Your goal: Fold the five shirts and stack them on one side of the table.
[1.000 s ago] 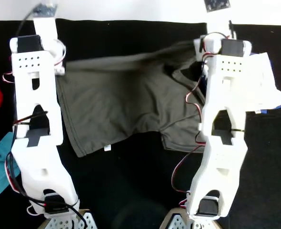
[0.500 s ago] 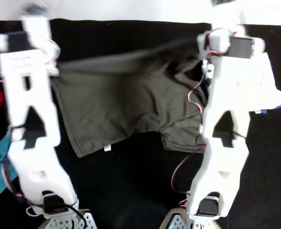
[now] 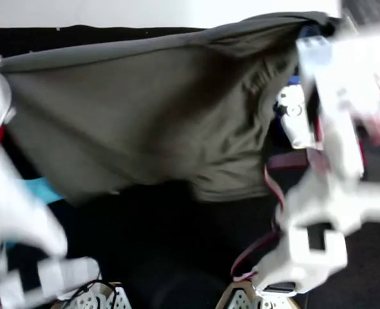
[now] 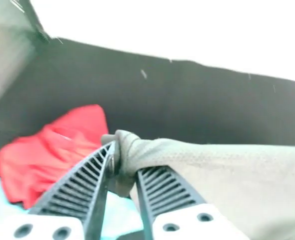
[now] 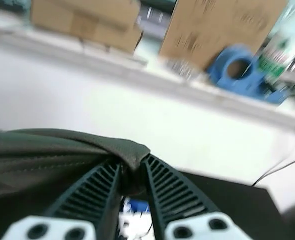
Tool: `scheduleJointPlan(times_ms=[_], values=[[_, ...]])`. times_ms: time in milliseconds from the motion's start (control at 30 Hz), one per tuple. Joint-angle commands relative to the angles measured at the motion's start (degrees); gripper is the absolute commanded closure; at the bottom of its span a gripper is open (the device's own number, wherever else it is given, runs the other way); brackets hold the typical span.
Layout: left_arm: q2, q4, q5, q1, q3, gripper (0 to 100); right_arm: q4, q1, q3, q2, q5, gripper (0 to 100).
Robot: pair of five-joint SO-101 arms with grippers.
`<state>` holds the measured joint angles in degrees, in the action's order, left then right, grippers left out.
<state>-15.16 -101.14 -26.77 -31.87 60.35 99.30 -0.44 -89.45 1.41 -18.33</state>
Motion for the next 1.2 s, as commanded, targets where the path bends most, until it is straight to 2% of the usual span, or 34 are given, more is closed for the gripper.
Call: scheduleJointPlan(times_ms=[0,300,567,800,1167], values=[[-6.64,-0.35,-0.26,-2.15,1.01,99,0.31,-0.04,0.31,-6.9,0.44,99.3],[-10.51,-0.44,-0.26,-2.07,0.31,99,-2.24,-0.04,9.71,-16.66,0.09,99.3],[-11.03,-0.18,-0.35,-1.98,-15.25,99,-13.85,0.04,15.08,-17.54,0.09,99.3],[-11.65,-0.26,-0.35,-2.24,-15.25,99,-14.37,0.04,15.43,-23.16,0.09,99.3],[-21.23,-0.44,-0.53,-2.24,-15.96,99,-14.37,0.04,15.6,-29.49,0.09,99.3]])
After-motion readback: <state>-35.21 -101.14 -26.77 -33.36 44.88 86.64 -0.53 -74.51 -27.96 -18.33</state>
